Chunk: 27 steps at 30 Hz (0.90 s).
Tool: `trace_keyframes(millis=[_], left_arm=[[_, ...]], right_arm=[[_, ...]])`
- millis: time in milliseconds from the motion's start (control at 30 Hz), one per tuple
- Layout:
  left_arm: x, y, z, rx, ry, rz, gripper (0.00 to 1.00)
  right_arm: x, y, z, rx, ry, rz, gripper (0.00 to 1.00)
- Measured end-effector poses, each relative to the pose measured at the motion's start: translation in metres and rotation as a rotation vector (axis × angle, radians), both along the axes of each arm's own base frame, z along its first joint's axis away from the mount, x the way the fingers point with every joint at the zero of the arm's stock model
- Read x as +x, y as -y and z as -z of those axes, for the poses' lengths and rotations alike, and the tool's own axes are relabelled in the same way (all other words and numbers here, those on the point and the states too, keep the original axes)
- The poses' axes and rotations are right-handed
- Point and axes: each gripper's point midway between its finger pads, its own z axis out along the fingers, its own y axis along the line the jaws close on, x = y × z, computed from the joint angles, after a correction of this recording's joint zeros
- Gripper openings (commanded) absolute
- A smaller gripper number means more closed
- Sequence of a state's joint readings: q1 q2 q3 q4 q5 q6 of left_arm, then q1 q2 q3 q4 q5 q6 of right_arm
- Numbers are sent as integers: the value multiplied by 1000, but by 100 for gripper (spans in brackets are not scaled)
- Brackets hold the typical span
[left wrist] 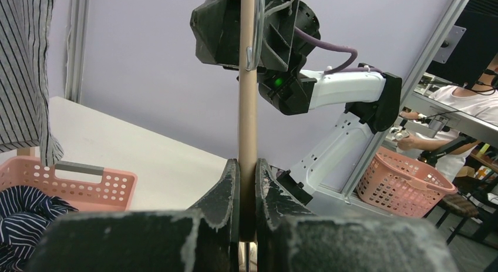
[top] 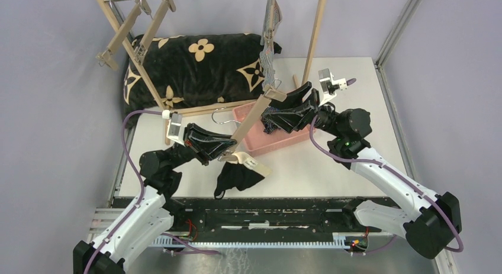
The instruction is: Remove the underwear clipped to the hanger
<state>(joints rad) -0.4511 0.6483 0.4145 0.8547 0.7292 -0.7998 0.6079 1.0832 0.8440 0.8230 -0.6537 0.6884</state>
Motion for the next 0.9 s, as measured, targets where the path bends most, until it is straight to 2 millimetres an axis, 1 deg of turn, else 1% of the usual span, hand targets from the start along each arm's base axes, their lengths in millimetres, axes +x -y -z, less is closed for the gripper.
trace_keyframes(millis=[200, 333, 433, 500, 633, 767, 800, 833, 867, 900], left_arm=[[2, 1, -1, -14, 6, -5, 3], [5, 4, 4, -13, -4, 0, 3], [8, 7, 9, -4, -21, 5, 3], [9, 9, 10, -2, -27, 8, 3], [8, 11, 9, -5, -20, 18, 3], [7, 13, 10, -7, -18, 30, 3], [7, 14, 9, -8, -17, 32, 3], [7, 14, 9, -9, -17, 33, 3], [8, 14, 10, -9, -20, 31, 3], [8, 14, 10, -11, -20, 29, 3]], right_arm=[[-1, -1, 0, 1, -4, -7, 63], [-3, -4, -3, 4, -1, -18, 67], [-7, -8, -6, 7, 4, -33, 66], [-9, -11, -7, 8, 8, -43, 64], [-10, -17, -7, 2, 12, -57, 54], [-8, -26, -6, -10, 9, -71, 30], [-7, -28, -5, -14, 8, -73, 26], [-7, -30, -4, -19, 4, -79, 25], [-7, -31, -4, -21, 5, -81, 28], [-8, -31, -5, -24, 3, -89, 37]])
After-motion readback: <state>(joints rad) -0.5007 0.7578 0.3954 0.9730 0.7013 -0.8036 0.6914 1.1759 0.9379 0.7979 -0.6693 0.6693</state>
